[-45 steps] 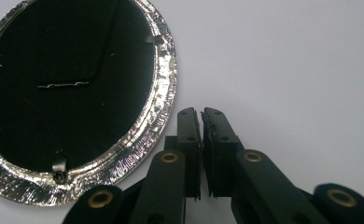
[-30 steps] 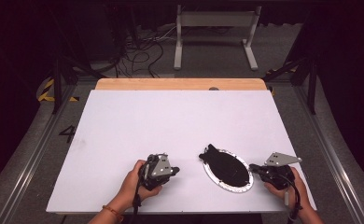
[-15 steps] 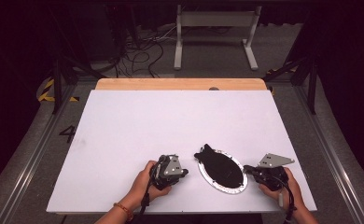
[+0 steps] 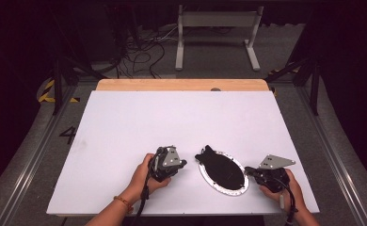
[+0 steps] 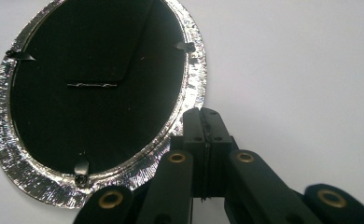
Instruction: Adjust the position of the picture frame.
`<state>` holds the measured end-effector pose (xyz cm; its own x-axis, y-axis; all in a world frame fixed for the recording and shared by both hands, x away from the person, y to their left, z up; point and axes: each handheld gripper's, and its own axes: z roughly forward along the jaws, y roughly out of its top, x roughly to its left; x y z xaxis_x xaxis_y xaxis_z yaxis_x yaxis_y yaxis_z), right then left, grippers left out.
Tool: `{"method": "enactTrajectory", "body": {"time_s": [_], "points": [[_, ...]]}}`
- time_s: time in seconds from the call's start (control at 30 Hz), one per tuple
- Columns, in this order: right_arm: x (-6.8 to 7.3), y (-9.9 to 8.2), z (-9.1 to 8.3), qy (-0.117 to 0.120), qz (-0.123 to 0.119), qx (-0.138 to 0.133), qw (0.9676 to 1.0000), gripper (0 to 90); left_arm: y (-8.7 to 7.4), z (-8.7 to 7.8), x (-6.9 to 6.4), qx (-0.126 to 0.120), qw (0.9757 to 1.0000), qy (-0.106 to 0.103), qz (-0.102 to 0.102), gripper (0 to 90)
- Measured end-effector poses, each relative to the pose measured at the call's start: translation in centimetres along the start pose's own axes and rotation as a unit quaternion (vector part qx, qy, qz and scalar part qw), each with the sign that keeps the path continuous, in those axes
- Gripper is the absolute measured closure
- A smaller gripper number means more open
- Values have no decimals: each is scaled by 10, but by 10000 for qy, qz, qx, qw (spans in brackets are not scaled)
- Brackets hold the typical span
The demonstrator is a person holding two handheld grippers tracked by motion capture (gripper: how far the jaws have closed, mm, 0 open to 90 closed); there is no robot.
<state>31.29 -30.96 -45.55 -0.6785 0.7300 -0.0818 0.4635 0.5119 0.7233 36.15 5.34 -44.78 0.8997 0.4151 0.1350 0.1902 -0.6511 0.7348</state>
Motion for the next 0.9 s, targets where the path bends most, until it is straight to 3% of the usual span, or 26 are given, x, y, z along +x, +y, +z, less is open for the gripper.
{"method": "enactTrajectory", "body": {"time_s": [0.07,0.13,0.27,0.4,0.47,0.57,0.7,0.73,0.77,0.83,0.9], "points": [[1,0,0,-15,-17,-1,10000,900,2,2,6,-103,9999,26,-110,900],[1,0,1,-25,-13,-21,10000,900,4,8,11,-104,9999,104,-86,900],[1,2,3,-33,-23,-42,10000,900,5,20,19,-238,9992,108,-315,900],[2,3,4,-59,-74,-29,10000,896,9,28,28,-267,9988,180,-378,900],[2,4,1,-70,-122,22,9999,847,11,30,32,-275,9982,132,-520,900],[-1,3,-11,163,-72,-118,9998,826,16,33,35,-349,9977,84,-569,900],[-1,-2,-21,576,-202,-35,9981,664,24,38,33,-331,9983,67,-470,900],[0,-4,-23,868,-334,41,9957,620,25,38,33,-323,9984,82,-467,900],[1,-4,-24,931,-426,63,9947,612,28,39,33,-323,9984,61,-461,900],[5,-4,-22,1043,-555,186,9928,501,32,43,33,-233,9989,16,-409,900],[9,-4,-17,1145,-606,272,9912,445,34,44,33,-213,9991,17,-374,900]]}}
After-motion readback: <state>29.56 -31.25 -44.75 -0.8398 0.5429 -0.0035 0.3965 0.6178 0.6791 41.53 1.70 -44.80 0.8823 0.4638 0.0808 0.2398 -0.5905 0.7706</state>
